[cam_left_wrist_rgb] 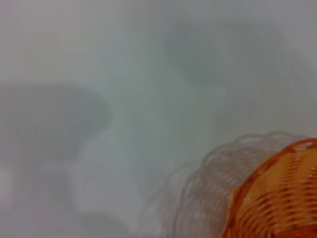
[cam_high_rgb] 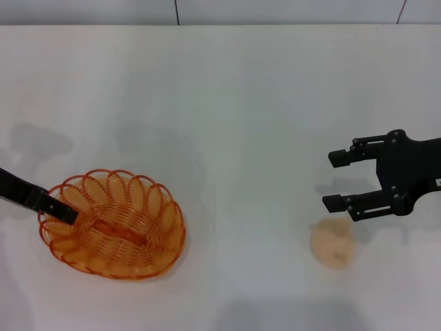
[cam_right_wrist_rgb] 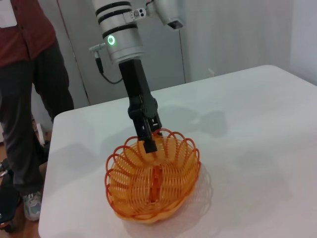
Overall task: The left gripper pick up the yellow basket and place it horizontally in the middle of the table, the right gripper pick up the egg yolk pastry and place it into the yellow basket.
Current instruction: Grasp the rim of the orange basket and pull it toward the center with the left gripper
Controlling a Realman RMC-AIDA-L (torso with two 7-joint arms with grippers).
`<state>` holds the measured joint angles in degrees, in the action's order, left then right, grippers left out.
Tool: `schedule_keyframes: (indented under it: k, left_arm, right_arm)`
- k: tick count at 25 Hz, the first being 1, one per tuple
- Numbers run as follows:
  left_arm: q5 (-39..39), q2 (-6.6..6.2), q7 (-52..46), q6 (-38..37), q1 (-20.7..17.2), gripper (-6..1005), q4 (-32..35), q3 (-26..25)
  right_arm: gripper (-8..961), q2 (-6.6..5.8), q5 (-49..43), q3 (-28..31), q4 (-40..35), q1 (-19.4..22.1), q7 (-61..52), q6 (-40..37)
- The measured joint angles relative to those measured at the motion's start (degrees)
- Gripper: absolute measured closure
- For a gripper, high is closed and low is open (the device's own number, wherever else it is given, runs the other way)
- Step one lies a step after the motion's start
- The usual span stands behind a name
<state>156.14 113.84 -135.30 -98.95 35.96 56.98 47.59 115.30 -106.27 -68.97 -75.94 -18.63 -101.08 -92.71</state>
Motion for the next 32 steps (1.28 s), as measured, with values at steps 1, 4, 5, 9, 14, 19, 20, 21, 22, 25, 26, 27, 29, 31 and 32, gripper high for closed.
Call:
schedule_keyframes:
  k: [1, 4, 5, 9, 14, 19, 20, 21, 22, 25, 26, 27, 29, 31, 32]
  left_arm:
    - [0.03, 0.0, 0.0, -0.03, 0.07, 309, -0.14, 0.03]
    - [0.11, 0.0, -0.2, 0.0, 0.1, 343, -0.18, 0.04]
    - [0.11, 0.0, -0.31, 0.0, 0.13, 355, -0.18, 0.04]
    - [0.19, -0.02, -0.57, -0.02, 0.45, 424, -0.2, 0.05]
    - [0.23, -0.03, -0.8, 0.2, 0.71, 528, -0.84, 0.24]
    - [0.23, 0.04, -0.8, 0.3, 0.9, 560, -1.35, 0.36]
    - [0.23, 0.08, -0.79, 0.31, 0.9, 565, -1.35, 0.38]
    - [0.23, 0.13, -0.8, 0.34, 0.9, 570, -1.35, 0.4]
    - [0.23, 0.18, -0.81, 0.35, 0.9, 575, -1.35, 0.4]
    - [0.23, 0.28, -0.84, 0.35, 0.89, 589, -1.35, 0.4]
    - [0.22, 0.28, -0.85, 0.35, 0.89, 594, -1.35, 0.4]
    - [0.22, 0.29, -0.85, 0.36, 0.88, 599, -1.38, 0.4]
    - [0.22, 0.3, -0.85, 0.41, 0.87, 609, -1.41, 0.4]
    - [0.21, 0.35, -0.85, 0.42, 0.87, 619, -1.42, 0.4]
    - [0.19, 0.37, -0.85, 0.43, 0.87, 624, -1.42, 0.4]
  right_arm:
    - [215, -0.02, 0.0, 0.02, 0.0, 0.0, 0.0, -0.01]
    - [215, -0.05, 0.0, 0.01, 0.0, 0.0, 0.0, -0.01]
    - [215, -0.05, -0.03, 0.0, 0.0, 0.0, 0.0, -0.02]
    - [215, -0.08, -0.04, -0.02, 0.0, 0.0, 0.0, -0.03]
    - [215, -0.08, 0.01, -0.02, 0.0, 0.19, 0.0, -0.03]
    - [214, -0.08, 0.01, -0.02, 0.0, 0.31, 0.0, -0.03]
    - [214, -0.08, 0.01, -0.02, 0.0, 0.32, 0.0, -0.05]
    - [214, -0.08, 0.02, -0.02, 0.0, 0.32, 0.0, -0.06]
    - [214, -0.08, 0.04, -0.02, 0.0, 0.35, 0.0, -0.07]
    - [214, -0.08, 0.1, -0.02, 0.0, 0.4, 0.0, -0.11]
    - [214, -0.08, 0.1, -0.02, 0.0, 0.41, 0.0, -0.13]
    - [214, -0.08, 0.1, -0.02, 0.0, 0.41, 0.0, -0.15]
    - [214, -0.08, 0.1, -0.02, 0.0, 0.45, 0.0, -0.18]
    - [214, -0.07, 0.1, -0.02, 0.0, 0.49, 0.0, -0.19]
    - [214, -0.08, 0.1, -0.02, 0.0, 0.51, 0.0, -0.2]
